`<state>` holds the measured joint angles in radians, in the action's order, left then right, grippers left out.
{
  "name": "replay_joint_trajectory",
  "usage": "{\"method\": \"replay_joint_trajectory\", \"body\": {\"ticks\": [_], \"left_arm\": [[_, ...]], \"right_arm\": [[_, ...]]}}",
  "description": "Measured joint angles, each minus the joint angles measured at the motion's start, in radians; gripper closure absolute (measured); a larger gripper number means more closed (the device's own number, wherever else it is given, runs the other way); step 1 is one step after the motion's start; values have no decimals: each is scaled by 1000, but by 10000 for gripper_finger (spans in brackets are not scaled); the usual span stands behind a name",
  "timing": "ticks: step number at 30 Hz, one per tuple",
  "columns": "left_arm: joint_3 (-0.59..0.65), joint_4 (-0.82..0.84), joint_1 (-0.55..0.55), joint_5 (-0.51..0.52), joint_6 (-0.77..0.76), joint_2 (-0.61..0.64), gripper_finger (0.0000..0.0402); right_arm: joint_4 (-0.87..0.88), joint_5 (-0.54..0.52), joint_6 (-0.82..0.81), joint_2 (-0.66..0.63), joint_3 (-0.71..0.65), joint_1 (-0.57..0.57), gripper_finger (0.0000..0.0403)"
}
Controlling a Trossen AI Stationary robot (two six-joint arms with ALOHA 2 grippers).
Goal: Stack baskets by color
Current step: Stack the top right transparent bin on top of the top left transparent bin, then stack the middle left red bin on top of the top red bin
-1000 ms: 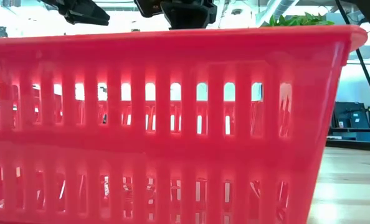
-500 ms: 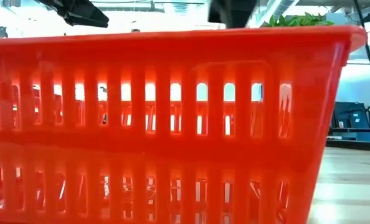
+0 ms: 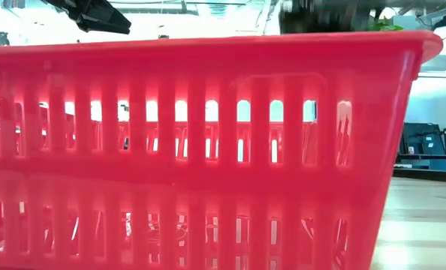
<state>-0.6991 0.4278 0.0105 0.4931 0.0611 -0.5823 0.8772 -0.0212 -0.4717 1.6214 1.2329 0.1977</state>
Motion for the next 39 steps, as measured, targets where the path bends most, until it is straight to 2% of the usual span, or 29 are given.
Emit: {"method": "replay_joint_trajectory", "body": {"ticks": [6,21,29,35,39], "left_arm": [[0,12,0,0,-28,0,174],[0,25,0,0,-56,0,174],[0,29,0,0,-63,0,174],[0,33,0,0,-66,0,174],[0,61,0,0,-77,0,174]], "right_arm": [[-30,4,52,-14,-85,-95,400],[-181,13,179,24,-67,-158,402],[-301,-40,269,24,-67,-202,402],[-274,-125,278,11,-67,-213,402],[-242,-172,263,-30,-67,-169,401]]}}
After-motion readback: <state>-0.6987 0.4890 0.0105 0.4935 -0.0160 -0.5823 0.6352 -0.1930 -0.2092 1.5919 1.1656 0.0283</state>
